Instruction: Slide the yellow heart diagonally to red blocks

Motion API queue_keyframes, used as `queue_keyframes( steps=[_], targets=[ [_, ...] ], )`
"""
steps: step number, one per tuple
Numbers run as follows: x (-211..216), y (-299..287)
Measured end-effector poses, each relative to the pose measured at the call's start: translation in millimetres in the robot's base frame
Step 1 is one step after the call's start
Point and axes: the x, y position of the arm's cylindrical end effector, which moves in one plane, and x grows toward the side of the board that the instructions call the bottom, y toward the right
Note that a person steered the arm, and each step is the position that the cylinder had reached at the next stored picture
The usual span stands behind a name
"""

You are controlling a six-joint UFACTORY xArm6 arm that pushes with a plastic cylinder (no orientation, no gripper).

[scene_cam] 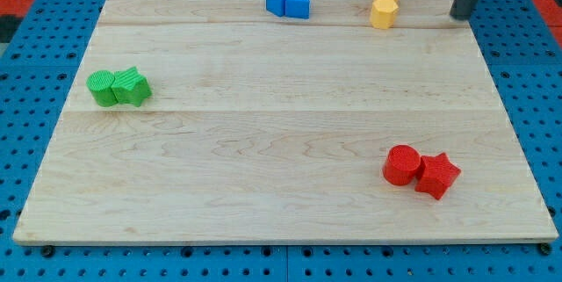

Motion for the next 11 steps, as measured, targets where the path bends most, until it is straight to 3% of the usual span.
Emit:
queue_keyframes(
  steps=[1,3,4,7,9,11],
  targets=[
    [-24,-5],
    [-20,-167],
    [-21,-169],
    [48,-213],
    [100,-327],
    [62,-353]
  ],
)
